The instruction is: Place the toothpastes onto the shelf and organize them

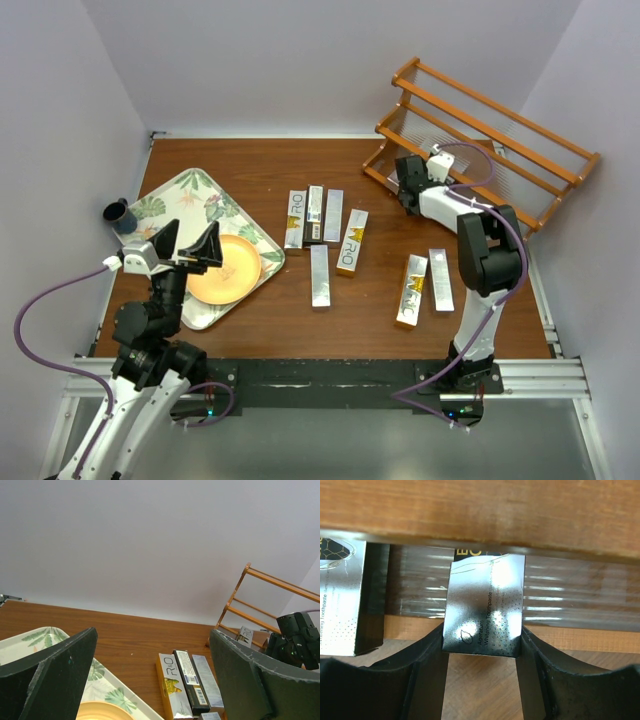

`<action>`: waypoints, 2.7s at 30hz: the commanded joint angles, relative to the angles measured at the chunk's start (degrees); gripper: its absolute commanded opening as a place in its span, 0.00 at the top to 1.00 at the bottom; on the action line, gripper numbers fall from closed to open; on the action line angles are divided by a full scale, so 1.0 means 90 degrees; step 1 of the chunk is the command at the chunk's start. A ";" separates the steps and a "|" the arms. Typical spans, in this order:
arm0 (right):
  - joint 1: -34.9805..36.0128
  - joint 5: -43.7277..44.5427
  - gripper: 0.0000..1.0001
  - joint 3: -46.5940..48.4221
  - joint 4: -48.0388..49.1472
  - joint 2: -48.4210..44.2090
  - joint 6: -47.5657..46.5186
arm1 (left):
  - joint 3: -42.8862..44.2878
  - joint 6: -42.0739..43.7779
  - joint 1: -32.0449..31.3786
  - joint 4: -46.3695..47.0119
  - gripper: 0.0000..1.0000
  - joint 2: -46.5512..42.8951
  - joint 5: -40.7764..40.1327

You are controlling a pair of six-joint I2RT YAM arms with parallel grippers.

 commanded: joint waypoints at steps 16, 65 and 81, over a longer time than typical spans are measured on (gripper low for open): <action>-0.0022 -0.0245 0.46 -0.0126 -0.0482 -0.0280 0.0413 | 0.0235 0.0000 -0.0037 0.0128 0.00 0.0055 0.0104; 0.1443 -0.3204 0.02 -0.2762 0.0445 -0.4254 -0.0759 | 0.3748 -0.0429 0.0061 -0.2272 0.00 0.6564 0.1305; 0.1472 -0.2726 0.02 -0.3485 0.0523 -0.4811 -0.1052 | 0.7831 -0.0937 -0.0866 -0.4003 0.02 1.0953 0.0455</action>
